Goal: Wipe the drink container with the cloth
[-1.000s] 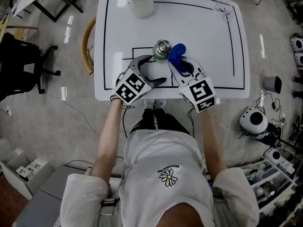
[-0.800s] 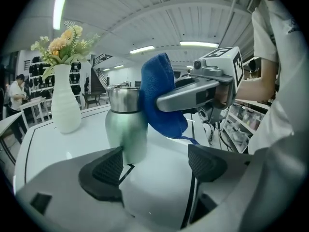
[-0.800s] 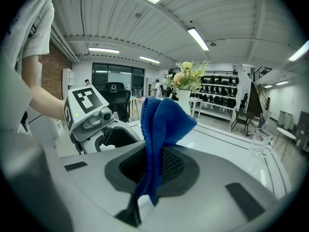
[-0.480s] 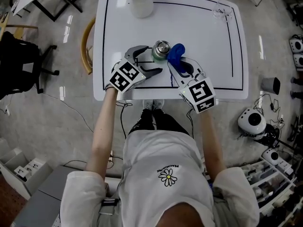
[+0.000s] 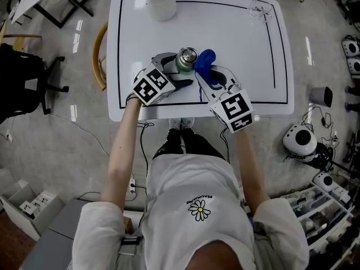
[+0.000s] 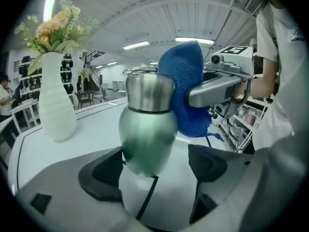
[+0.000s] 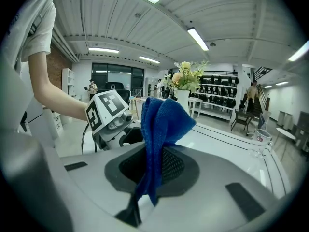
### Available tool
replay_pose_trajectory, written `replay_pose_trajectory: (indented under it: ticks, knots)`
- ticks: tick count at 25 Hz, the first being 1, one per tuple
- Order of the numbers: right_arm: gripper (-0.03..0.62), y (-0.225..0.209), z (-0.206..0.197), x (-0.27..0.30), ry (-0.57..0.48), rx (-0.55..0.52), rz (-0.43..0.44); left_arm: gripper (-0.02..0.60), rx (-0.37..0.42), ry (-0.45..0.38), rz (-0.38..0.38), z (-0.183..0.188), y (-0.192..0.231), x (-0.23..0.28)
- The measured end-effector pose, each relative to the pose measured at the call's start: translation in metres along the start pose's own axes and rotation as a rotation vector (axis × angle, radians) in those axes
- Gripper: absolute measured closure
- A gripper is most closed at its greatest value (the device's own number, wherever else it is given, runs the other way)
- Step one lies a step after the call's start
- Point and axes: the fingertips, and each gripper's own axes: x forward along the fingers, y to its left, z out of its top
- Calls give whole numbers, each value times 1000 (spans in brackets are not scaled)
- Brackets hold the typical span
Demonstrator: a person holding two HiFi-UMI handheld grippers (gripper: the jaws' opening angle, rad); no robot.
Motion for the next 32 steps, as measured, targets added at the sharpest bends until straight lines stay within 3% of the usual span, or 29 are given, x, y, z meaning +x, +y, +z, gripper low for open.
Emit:
replay_pose_trajectory:
  ticks: [12, 17, 23, 29, 32]
  knots:
    - [551, -27, -2, 17, 0, -17, -41, 170, -45, 29, 65, -11, -11, -14]
    - [551, -38, 1, 28, 7, -47, -50, 172, -18, 68, 36, -19, -35, -20]
    - [551, -25, 2, 22, 18, -79, -50, 172, -28, 32, 10, -16, -63, -11]
    - [551, -11, -4, 13, 20, -55, -29, 172, -86, -20, 134, -15, -21, -35]
    - [551, -3, -3, 10, 20, -41, -20, 172, -76, 0, 137, -14, 0, -31]
